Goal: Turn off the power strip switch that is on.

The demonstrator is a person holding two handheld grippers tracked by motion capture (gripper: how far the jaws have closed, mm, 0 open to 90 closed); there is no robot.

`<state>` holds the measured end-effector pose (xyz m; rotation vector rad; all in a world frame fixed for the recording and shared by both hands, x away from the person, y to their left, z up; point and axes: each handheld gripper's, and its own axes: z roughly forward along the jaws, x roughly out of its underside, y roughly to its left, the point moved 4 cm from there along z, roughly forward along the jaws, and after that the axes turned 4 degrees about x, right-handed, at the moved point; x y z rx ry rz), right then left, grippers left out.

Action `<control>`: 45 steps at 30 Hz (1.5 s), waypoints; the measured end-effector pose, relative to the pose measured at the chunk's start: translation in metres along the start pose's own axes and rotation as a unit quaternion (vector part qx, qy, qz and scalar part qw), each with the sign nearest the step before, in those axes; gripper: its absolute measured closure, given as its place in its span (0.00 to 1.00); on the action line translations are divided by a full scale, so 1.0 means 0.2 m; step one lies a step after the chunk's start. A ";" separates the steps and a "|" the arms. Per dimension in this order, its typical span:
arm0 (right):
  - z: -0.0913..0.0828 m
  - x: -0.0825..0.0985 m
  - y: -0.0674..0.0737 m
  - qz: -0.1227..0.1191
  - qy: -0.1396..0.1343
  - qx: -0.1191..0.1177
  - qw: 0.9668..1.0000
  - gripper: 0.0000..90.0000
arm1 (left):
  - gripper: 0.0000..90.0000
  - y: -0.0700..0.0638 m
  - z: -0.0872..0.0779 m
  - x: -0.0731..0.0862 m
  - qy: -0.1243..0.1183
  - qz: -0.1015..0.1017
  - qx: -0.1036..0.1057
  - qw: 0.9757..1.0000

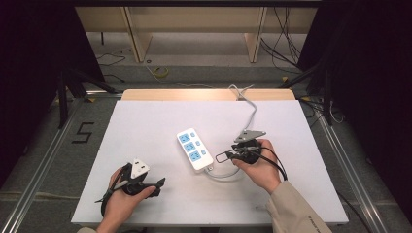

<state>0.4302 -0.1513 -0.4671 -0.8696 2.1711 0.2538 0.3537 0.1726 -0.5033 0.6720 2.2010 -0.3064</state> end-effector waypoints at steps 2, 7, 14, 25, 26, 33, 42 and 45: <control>-0.02 0.02 -0.01 0.009 -0.004 0.000 1.000 0.67 | 0.19 0.00 0.00 0.00 0.001 0.000 0.000 1.000; -0.06 0.07 -0.03 0.017 -0.008 -0.001 1.000 0.64 | 0.19 0.00 0.00 0.00 0.001 -0.001 0.000 1.000; -0.10 0.13 -0.05 0.032 -0.014 -0.005 0.999 0.60 | 0.19 0.00 0.00 0.00 0.001 -0.001 -0.001 1.000; -0.16 0.22 -0.06 0.044 -0.030 -0.005 0.999 0.56 | 0.19 0.01 0.01 0.01 0.004 -0.004 -0.001 1.000; -0.16 0.23 -0.07 0.045 -0.031 -0.005 0.998 0.56 | 0.19 0.01 0.01 0.01 0.003 -0.003 -0.002 1.000; -0.19 0.30 -0.07 0.059 -0.040 -0.006 0.997 0.55 | 0.19 0.01 0.00 0.01 0.003 -0.002 -0.002 1.000; -0.20 0.34 -0.07 0.064 -0.039 -0.005 0.997 0.53 | 0.18 0.02 0.01 0.01 0.005 -0.006 -0.001 1.000; -0.19 0.34 -0.08 0.064 -0.040 -0.003 0.997 0.52 | 0.18 0.02 0.02 0.01 0.007 -0.007 -0.001 1.000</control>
